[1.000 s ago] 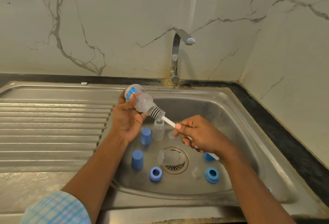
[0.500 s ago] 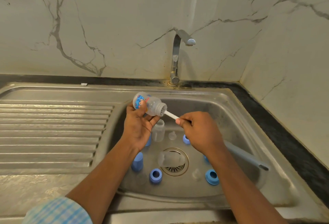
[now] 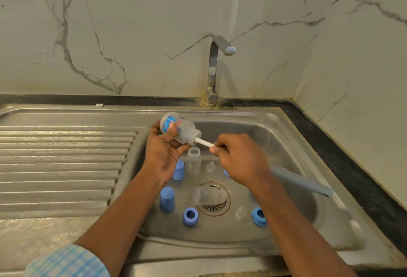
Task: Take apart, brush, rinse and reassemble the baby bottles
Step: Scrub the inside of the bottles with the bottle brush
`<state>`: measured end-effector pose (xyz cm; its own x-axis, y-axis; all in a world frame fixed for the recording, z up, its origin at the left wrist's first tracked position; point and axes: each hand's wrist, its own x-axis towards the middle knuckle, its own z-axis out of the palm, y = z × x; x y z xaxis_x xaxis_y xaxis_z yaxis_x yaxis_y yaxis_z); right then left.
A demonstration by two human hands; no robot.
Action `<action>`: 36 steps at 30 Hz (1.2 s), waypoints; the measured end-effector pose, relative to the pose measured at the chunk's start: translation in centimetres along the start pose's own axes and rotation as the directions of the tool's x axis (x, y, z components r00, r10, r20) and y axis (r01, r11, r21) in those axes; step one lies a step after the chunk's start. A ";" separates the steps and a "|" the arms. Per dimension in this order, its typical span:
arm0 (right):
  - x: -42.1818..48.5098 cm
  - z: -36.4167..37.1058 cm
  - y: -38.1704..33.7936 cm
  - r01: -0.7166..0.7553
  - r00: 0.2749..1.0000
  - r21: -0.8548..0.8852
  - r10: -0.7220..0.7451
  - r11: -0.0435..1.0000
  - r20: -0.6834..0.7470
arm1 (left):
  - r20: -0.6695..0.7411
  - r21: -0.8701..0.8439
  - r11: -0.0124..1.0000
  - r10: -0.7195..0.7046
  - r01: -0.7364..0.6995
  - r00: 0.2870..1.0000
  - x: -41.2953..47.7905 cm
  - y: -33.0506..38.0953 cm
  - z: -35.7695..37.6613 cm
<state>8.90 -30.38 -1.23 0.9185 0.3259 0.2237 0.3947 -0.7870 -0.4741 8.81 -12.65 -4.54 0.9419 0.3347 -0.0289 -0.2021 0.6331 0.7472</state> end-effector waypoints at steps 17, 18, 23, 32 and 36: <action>-0.1 1.3 1.2 0.109 0.994 0.044 -0.109 0.993 -0.016 | -0.157 -0.005 0.999 -0.033 0.033 0.987 1.7 0.3 -1.2; -0.1 1.4 1.0 0.118 0.993 -0.018 -0.118 0.993 0.005 | -0.164 0.009 0.999 -0.030 0.032 0.986 1.7 0.3 -1.3; -0.1 1.5 0.2 0.087 0.996 -0.126 -0.088 0.988 0.002 | -0.184 0.079 0.997 -0.013 0.027 0.983 1.5 -0.1 -1.1; 0.3 2.0 0.4 -0.049 0.997 -0.067 0.045 0.997 -0.057 | -0.180 0.115 0.993 -0.016 0.037 0.984 1.2 -0.6 -0.8; 0.5 1.8 1.3 -0.072 0.996 -0.019 0.071 0.997 -0.063 | -0.165 0.192 0.981 0.016 0.016 0.986 1.0 -0.9 -0.6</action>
<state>9.92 -30.28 -3.21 0.9410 0.2361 0.2425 0.3272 -0.8180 -0.4731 9.74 -12.49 -5.64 0.8814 0.4553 -0.1257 -0.1320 0.4929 0.8600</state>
